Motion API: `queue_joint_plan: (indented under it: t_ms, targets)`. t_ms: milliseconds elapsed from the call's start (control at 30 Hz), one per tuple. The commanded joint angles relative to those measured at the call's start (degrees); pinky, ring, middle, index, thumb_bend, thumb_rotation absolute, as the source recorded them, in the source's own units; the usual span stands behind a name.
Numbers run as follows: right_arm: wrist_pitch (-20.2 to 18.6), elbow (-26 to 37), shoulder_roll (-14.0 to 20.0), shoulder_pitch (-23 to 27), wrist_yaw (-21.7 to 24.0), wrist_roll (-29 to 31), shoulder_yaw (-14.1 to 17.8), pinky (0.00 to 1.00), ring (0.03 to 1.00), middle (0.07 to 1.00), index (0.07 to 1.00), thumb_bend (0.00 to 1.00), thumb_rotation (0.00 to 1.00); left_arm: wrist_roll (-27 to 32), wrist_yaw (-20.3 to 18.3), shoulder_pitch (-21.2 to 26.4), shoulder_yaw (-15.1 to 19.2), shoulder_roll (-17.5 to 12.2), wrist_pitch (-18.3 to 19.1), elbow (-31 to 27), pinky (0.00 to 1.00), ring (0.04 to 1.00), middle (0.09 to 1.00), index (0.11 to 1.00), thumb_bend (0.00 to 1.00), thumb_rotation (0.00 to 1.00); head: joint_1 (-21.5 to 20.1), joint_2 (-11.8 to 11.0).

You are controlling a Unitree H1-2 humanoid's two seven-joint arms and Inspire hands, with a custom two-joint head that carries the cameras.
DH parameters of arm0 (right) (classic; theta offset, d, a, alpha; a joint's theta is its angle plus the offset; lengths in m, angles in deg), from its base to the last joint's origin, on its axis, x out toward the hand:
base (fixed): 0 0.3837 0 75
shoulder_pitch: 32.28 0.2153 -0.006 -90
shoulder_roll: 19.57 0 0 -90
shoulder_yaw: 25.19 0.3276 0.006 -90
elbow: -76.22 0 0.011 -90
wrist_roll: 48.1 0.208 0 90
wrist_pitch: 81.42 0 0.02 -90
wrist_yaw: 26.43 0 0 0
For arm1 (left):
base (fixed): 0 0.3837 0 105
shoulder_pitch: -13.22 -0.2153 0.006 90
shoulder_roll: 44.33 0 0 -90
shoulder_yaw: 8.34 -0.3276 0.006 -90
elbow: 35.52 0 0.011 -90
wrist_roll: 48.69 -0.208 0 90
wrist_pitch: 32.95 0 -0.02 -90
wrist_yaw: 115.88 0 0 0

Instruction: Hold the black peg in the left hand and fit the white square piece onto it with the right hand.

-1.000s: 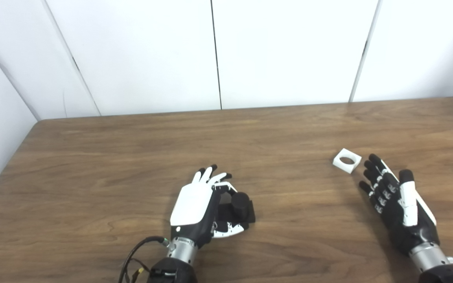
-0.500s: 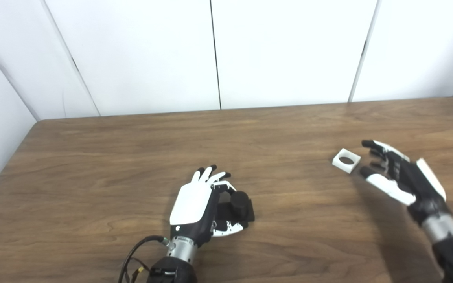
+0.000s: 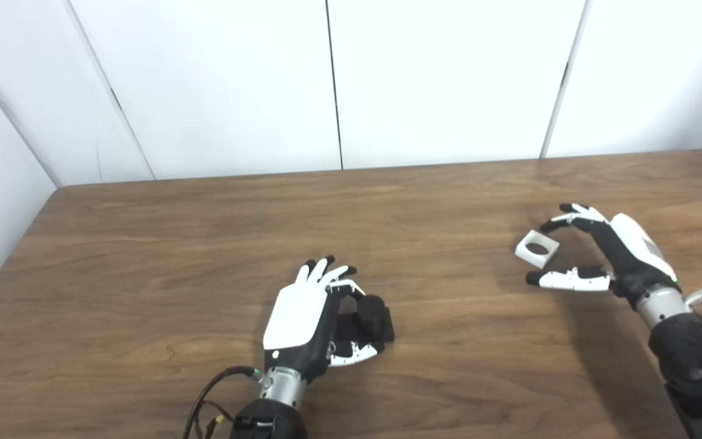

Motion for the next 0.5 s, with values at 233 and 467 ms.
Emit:
queue_joint_plan:
  t_ms: [233, 467]
  targets:
    - [0.2, -0.7, 1.4, 3.9, 0.2, -4.4, -1.1, 1.0, 1.0, 0.957, 0.719, 0.94, 0.4, -0.2, -1.1, 0.0, 0.4, -1.2, 1.0, 0.9, 1.0, 0.986, 0.875, 0.485, 0.52, 0.07, -1.0, -0.1]
    - [0.7, -2.0, 0.5, 5.4, -0.3, -3.9, -0.8, 1.0, 1.0, 0.962, 0.728, 0.92, 0.39, -0.5, -1.0, -0.1, 0.3, -1.3, 1.2, 0.8, 1.0, 0.982, 0.877, 0.486, 0.52, 0.08, -1.0, -0.3]
